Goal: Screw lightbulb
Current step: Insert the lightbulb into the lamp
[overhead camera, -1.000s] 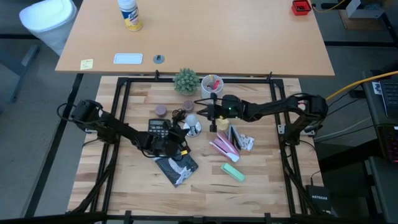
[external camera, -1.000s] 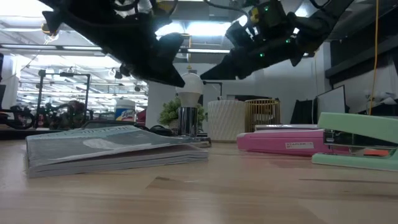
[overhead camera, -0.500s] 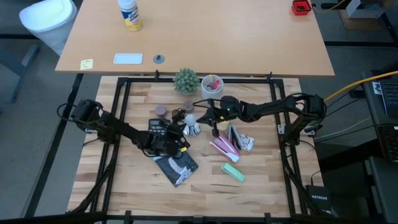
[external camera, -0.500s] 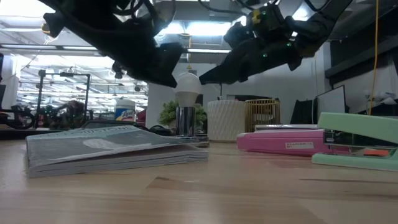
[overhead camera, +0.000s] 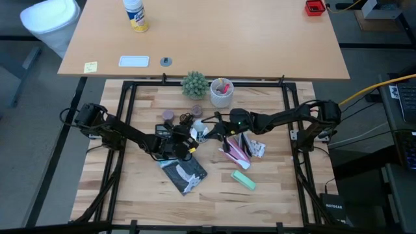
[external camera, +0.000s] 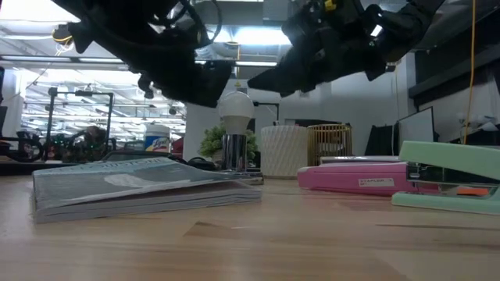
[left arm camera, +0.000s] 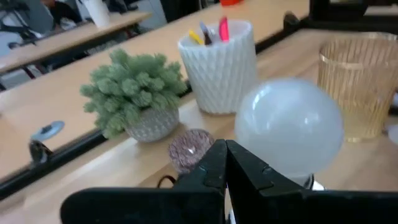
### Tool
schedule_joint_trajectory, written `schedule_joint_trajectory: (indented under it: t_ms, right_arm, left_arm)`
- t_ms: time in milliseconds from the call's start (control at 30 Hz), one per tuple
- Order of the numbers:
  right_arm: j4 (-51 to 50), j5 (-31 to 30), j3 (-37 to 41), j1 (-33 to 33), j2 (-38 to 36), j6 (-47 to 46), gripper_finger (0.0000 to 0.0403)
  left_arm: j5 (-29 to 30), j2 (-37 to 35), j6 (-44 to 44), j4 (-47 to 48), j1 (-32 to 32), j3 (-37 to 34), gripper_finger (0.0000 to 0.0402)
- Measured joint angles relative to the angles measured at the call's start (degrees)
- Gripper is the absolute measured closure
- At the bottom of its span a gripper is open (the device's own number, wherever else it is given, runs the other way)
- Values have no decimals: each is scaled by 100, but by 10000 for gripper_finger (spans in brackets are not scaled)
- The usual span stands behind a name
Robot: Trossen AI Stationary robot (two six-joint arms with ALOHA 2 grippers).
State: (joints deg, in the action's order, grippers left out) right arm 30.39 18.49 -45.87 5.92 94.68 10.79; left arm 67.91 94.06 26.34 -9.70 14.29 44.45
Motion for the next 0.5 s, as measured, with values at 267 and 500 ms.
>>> schedule_joint_trajectory:
  t_ms: [267,500]
  right_arm:
    - [4,-474,0,-7,-204,-47,382]
    - [-29,-1313,0,137,-204,389,382]
  left_arm:
    - [182,-7,-422,-301,10,0,401]
    - [184,-6,-327,-319,281,0,401]
